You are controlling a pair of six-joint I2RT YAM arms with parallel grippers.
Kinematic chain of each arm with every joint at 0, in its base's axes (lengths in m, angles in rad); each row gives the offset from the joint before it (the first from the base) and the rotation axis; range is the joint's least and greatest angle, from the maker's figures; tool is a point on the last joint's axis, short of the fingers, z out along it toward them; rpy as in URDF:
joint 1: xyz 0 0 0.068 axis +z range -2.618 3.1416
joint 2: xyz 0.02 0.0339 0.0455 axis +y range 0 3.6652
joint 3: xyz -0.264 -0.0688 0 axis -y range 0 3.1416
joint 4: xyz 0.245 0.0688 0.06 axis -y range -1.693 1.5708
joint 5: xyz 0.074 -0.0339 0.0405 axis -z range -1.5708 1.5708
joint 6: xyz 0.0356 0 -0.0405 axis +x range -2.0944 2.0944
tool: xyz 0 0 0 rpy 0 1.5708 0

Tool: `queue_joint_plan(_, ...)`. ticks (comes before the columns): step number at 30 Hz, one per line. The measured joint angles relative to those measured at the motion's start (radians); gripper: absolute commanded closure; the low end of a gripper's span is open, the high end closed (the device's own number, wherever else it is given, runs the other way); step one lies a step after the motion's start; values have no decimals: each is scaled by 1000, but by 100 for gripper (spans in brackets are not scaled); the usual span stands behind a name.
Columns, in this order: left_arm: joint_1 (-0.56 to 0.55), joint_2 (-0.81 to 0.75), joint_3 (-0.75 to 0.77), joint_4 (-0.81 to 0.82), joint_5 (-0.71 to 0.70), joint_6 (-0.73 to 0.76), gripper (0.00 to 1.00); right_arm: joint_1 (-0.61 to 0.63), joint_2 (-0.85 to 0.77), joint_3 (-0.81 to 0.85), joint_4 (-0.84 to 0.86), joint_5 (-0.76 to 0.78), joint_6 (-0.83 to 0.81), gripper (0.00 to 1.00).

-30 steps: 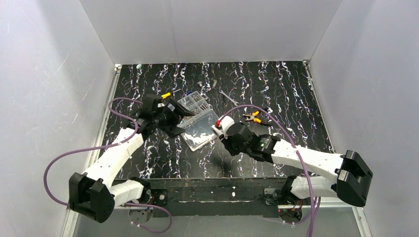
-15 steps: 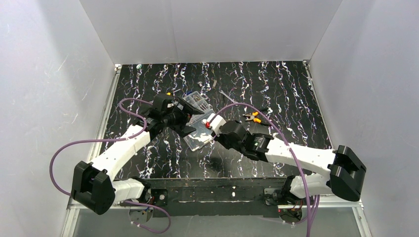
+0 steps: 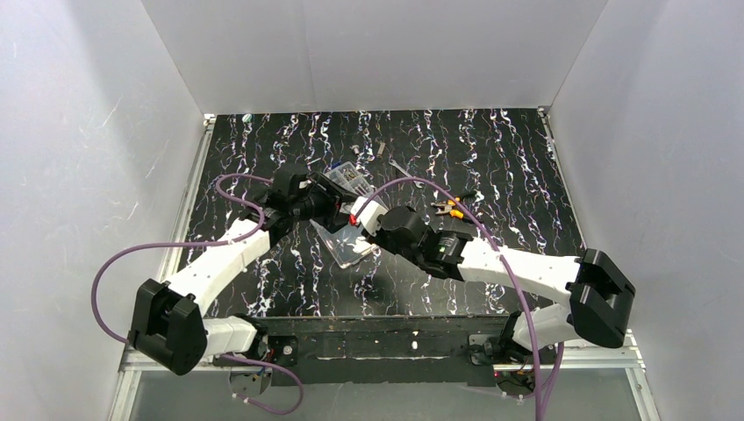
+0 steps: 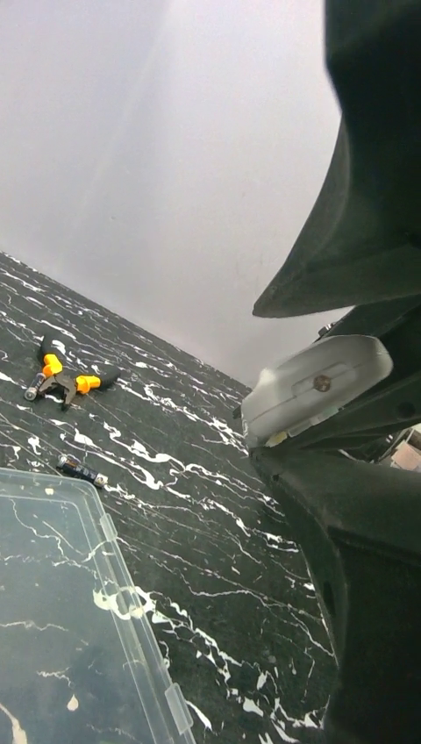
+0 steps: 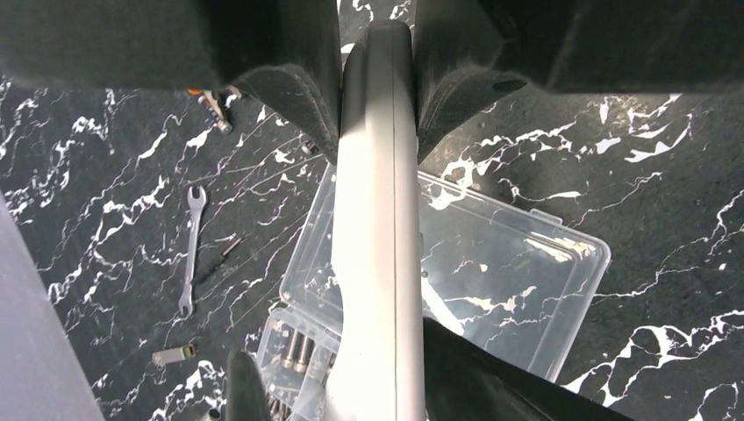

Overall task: Load the batteries into the remote control
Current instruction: Adjust the remote control.

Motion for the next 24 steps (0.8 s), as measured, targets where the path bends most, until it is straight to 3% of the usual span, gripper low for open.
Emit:
queue_joint_plan(6, 0, 19, -9, 24, 8, -24, 90, 2, 15, 12, 14, 32, -80, 99)
queue_joint_plan(8, 0, 23, -9, 12, 8, -37, 100, 5, 24, 13, 6, 52, -131, 93)
queue_joint_plan(11, 0, 24, -11, -14, 11, -68, 100, 18, 40, 14, -14, 68, -174, 60)
queue_joint_plan(13, 0, 24, -21, -11, 18, -66, 100, 19, 34, 14, -20, 60, -174, 32)
queue_joint_plan(14, 0, 24, -25, 1, 21, -53, 100, 20, 29, 13, -22, 51, -157, 25)
queue_joint_plan(24, 0, 23, -19, 85, 50, 105, 100, 20, -226, 6, -56, -104, -60, 13)
